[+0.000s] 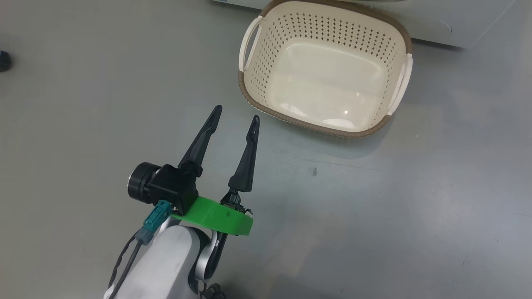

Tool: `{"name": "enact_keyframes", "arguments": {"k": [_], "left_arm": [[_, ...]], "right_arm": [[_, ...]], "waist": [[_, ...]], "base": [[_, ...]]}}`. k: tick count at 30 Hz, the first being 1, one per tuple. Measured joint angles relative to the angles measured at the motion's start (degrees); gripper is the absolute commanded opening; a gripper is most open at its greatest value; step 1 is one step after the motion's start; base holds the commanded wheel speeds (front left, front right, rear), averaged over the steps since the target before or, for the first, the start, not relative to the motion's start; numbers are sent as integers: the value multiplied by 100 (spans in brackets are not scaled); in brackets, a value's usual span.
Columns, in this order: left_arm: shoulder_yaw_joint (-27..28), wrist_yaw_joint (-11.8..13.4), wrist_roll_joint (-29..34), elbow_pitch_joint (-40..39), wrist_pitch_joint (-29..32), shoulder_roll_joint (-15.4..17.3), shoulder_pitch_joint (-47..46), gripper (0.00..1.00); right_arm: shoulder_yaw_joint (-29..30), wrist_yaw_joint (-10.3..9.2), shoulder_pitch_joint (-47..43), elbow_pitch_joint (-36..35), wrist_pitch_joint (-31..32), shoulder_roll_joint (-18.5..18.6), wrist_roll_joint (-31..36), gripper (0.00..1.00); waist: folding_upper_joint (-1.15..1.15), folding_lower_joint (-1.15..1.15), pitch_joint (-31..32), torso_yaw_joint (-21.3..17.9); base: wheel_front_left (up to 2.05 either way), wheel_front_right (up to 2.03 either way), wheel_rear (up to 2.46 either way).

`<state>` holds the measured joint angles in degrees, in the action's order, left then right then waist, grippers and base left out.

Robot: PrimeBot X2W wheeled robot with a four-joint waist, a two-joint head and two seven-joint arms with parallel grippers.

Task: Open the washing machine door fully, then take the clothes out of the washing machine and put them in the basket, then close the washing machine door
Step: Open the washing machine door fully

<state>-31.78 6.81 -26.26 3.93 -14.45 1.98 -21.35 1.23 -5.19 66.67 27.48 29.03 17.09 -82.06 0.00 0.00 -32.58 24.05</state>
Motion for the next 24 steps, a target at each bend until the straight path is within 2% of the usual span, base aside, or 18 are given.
{"name": "enact_keyframes", "arguments": {"k": [11, 24], "left_arm": [[143, 1, -4, 22, 0, -12, -15, 100], [289, 1, -3, 105, 0, -29, -20, 100]], "right_arm": [[-23, 11, 119, 298, 253, 99, -11, 0], [-110, 276, 105, 617, 1017, 144, -434, 0]], "waist": [[0, 0, -55, 50], [0, 0, 36, -98]], "base": [[0, 0, 0], [0, 0, 0]]}}
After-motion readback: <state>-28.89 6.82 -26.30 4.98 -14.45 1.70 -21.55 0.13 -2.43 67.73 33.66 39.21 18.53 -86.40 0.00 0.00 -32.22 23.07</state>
